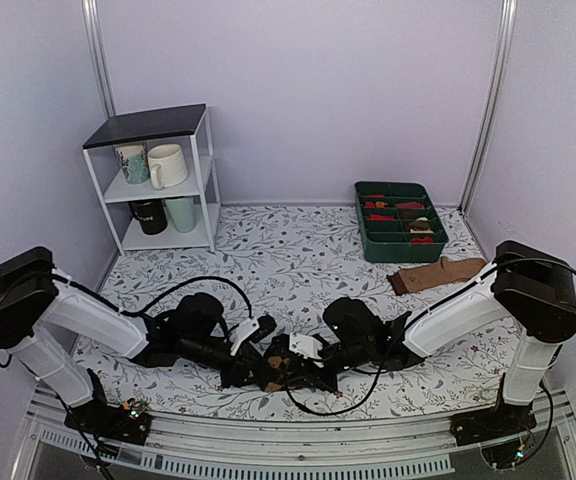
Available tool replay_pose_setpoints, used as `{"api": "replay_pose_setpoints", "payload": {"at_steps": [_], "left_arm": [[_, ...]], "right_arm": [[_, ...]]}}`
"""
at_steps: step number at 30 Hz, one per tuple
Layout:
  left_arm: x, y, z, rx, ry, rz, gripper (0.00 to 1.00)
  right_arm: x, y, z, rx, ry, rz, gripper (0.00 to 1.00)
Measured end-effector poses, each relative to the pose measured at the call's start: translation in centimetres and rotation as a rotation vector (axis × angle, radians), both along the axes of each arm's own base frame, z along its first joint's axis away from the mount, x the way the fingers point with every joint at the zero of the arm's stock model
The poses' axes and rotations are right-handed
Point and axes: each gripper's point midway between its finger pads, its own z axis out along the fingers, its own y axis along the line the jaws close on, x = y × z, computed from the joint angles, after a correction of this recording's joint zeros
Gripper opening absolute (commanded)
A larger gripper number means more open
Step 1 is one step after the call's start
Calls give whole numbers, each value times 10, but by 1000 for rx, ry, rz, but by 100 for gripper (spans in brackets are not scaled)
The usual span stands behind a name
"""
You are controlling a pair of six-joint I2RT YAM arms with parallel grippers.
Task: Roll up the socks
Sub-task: Roll a pair of socks at the center of the board.
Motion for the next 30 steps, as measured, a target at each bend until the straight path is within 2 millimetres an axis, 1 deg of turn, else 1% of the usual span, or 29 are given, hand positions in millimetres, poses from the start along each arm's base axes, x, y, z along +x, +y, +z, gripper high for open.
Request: {"api": "replay_pose_setpoints", "payload": {"at_steps": [1,3,6,8,9,11,14,16,18,21,24,30], "left_arm": [[2,2,6,-7,-38,7,31],[5,7,21,-36,-113,19,34],[10,14,52,-120,-248,46,36],[7,20,67,-169,-319,57,36],[5,23,70,-188,-347,61,36],[-2,30,66,-199,-372,66,37],[-18,36,50,-188,-376,47,38],[-27,38,41,-178,-376,31,39],[-31,37,35,-170,-380,22,39],[-32,34,32,-170,-394,21,40],[-28,32,28,-154,-412,27,41],[-17,24,25,-126,-443,47,45]], "right_arm": [[0,0,0,1,18,-4,13],[0,0,-1,-4,49,-12,13],[2,-3,-3,-16,107,-25,13],[3,-3,-3,-21,144,-30,13],[3,-3,-3,-25,166,-30,13],[5,-2,-4,-35,205,-31,13],[6,0,-5,-53,258,-25,13],[6,3,-5,-60,280,-20,13],[5,3,-5,-66,295,-17,13],[6,3,-6,-73,303,-18,13],[6,3,-6,-74,306,-19,13],[6,3,-6,-75,317,-20,13]]}}
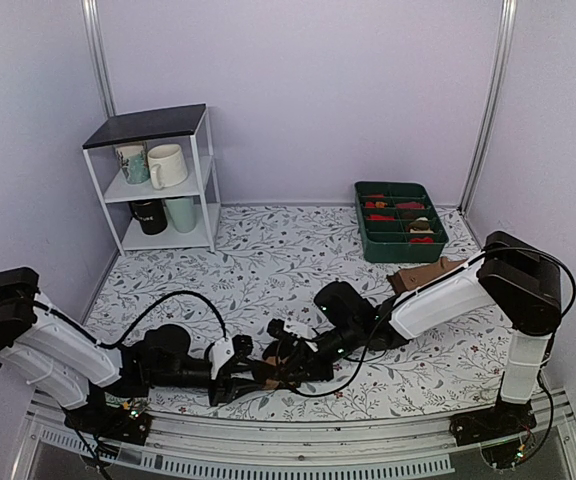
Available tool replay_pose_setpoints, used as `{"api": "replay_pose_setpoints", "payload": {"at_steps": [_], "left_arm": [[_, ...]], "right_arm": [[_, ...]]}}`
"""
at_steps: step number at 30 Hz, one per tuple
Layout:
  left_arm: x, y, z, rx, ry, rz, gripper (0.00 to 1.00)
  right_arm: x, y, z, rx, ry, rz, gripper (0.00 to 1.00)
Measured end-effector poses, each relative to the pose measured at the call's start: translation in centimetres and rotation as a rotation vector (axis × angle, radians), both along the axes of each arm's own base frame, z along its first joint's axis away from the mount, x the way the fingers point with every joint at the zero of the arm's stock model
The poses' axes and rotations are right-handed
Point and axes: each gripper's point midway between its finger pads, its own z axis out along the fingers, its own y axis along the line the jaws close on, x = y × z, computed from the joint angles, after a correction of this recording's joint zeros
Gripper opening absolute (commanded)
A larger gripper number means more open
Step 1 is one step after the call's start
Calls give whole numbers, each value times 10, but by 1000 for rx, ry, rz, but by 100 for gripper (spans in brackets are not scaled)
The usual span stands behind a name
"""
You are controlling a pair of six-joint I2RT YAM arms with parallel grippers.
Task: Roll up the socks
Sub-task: Roll a pair of socks at the center of the board.
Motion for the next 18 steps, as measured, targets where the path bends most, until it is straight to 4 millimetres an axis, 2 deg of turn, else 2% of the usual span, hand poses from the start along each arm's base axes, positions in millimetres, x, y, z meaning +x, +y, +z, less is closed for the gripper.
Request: {"api": "replay_pose_setpoints", "payload": {"at_steps": [9,18], "left_arm": [[6,-15,-11,49,13,-5,45],[0,-7,-11,38,54,-4,45]], "right_arm": [[0,0,0,-2,6,1,13],[0,1,0,-3,11,3,13]]}}
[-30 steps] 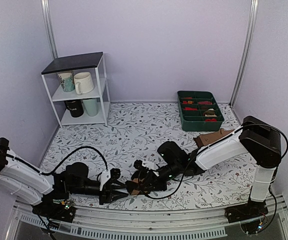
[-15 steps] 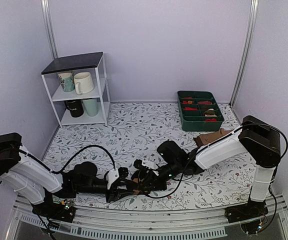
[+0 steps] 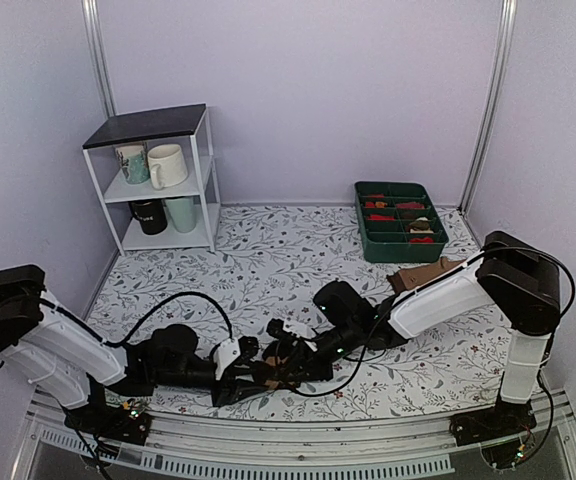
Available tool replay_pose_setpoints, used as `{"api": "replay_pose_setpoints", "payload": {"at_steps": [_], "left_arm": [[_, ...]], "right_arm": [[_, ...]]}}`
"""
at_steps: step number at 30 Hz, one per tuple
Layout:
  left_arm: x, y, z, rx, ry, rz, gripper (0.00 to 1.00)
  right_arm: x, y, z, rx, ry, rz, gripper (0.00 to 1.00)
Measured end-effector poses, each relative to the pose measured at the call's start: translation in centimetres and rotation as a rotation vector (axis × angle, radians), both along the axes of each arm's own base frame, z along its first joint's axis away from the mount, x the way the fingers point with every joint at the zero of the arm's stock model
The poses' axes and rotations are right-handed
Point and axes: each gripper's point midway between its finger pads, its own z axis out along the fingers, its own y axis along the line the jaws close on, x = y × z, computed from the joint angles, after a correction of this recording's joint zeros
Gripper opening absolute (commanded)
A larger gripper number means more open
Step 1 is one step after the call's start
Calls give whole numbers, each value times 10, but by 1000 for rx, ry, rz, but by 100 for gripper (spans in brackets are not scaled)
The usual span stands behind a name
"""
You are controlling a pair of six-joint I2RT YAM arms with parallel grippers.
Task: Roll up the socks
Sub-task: Roll a pair of socks at the center of the board.
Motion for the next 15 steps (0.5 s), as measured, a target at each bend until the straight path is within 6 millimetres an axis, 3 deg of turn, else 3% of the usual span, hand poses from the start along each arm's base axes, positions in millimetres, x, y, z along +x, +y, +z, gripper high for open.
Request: {"api": "replay_pose_setpoints", "payload": {"at_steps": [7,12,15], "left_arm": [[-4,8,18,-59,-3,9,46],[-6,13,9,-40,25,17,49],[-6,14,0,-14,40,22,71]], "right_arm": [[0,0,0,-1,3,-1,13],[0,1,0,-2,9,0,13],[0,1,0,-2,10,-1,13]]}}
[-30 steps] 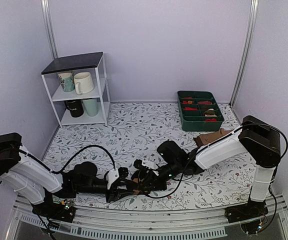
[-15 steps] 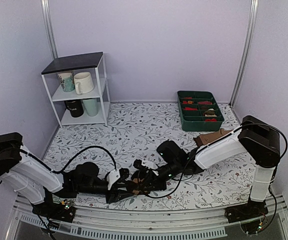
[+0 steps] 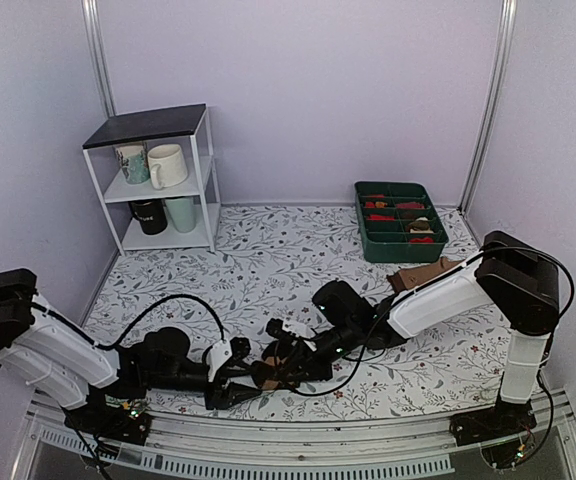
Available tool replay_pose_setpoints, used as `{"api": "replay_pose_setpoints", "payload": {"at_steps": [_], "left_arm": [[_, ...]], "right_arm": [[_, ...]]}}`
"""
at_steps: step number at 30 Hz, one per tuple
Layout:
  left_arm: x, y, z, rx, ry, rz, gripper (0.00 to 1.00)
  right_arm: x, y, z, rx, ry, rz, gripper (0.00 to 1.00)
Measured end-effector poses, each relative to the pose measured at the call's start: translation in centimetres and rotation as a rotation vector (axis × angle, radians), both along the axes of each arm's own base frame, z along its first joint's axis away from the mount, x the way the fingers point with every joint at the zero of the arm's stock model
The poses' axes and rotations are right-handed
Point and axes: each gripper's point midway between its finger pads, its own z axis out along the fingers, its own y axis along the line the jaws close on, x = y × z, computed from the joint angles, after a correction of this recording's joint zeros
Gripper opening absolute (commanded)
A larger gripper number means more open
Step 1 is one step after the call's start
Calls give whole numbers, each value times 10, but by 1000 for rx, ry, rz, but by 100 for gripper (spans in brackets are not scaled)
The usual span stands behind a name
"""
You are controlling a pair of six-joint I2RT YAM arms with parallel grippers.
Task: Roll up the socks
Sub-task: Roll a pair of socks at the center of the board.
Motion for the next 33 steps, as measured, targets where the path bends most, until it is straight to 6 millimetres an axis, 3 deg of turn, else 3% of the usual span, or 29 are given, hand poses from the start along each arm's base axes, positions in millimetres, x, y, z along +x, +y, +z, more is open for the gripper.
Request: {"api": "replay_pose_setpoints", "payload": {"at_steps": [1,3,12,19,23,26,33], "left_arm": [[0,0,-3,9,1,-1,92],[-1,-1,-8,24,8,-3,99],[3,-8,-9,37,11,5,99],[9,3,9,-38,14,57,99],[1,7,18,-75,10,14,89],[-6,3,24,-100,12,-32,89],[-10,0,14,-76,36,-56,91]], "right_arm": [[0,0,0,0,1,-1,13],[0,0,0,-1,2,-2,13],[1,0,0,-4,13,-12,13],[0,0,0,-4,13,-12,14],[0,0,0,-4,14,-12,14],[0,0,0,-4,14,-12,14],[0,0,0,-4,14,-12,14]]}}
